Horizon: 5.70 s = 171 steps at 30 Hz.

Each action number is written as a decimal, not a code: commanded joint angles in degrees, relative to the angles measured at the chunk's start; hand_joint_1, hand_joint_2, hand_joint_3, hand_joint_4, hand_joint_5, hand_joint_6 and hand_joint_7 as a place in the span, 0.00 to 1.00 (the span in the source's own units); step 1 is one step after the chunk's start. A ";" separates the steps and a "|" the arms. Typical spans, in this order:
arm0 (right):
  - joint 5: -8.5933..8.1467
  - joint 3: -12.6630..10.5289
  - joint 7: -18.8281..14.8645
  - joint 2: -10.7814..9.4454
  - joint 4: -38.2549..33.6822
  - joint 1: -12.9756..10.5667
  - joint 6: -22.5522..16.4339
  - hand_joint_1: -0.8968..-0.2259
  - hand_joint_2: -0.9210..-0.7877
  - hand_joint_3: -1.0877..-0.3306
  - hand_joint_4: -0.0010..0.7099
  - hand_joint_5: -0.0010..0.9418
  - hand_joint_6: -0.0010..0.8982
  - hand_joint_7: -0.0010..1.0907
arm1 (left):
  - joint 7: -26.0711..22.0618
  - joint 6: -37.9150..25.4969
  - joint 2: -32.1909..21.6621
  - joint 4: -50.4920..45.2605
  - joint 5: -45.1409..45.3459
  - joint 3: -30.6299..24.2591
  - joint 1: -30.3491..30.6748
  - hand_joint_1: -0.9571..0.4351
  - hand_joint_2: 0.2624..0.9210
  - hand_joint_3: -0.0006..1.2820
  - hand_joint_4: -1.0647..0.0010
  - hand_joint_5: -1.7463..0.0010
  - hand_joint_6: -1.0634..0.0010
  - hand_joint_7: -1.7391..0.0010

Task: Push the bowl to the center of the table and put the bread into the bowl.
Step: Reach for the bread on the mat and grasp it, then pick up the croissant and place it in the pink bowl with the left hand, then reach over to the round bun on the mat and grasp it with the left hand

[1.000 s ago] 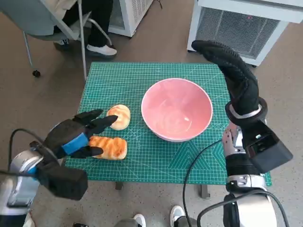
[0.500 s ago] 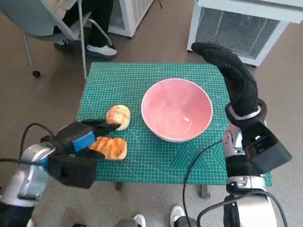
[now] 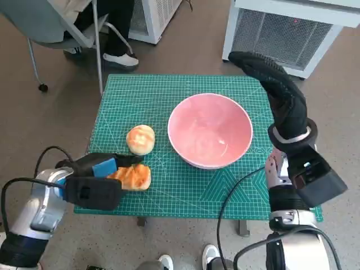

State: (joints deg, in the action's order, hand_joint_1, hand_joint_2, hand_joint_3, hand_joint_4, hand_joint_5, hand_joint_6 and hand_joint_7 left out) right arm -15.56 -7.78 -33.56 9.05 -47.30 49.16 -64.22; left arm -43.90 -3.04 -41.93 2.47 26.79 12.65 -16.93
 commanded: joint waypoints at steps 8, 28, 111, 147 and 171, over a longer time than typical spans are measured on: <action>1.25 0.30 1.11 0.47 -0.71 -1.21 0.45 0.44 0.00 0.40 0.35 0.00 0.35 0.01 | 2.68 -1.09 0.80 -0.60 1.29 2.37 1.17 0.59 0.94 0.01 0.44 0.95 0.47 0.95; 0.86 0.79 0.96 0.83 -0.57 -1.09 1.20 0.44 0.00 0.40 0.35 0.00 0.34 0.01 | 5.96 4.64 -1.36 -14.84 -9.05 -9.36 2.64 0.69 1.00 0.09 0.38 0.30 0.49 0.29; 0.35 0.66 2.86 2.30 4.93 -4.92 2.46 0.43 0.00 0.42 0.35 0.00 0.34 0.01 | 19.88 27.50 11.58 23.07 -6.07 -0.32 -33.01 0.53 0.86 0.00 0.68 1.00 0.60 0.97; -1.02 0.86 1.41 1.64 1.56 -2.59 2.05 0.44 0.00 0.42 0.35 0.00 0.34 0.01 | 13.96 24.36 3.20 29.47 -7.78 -3.24 -22.63 0.56 0.86 0.00 0.67 1.00 0.59 1.00; -2.54 0.70 -0.48 2.28 2.68 -3.12 1.96 0.45 0.00 0.42 0.35 0.00 0.34 0.01 | 18.09 21.54 12.77 55.29 0.56 6.45 -34.32 0.56 0.87 0.00 0.71 1.00 0.61 1.00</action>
State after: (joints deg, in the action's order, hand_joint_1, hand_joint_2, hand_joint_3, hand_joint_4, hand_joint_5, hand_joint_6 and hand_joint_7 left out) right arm -17.88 -6.95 -33.21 10.91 -44.77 46.85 -62.41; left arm -26.76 19.23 -30.49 54.72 26.43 18.15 -49.41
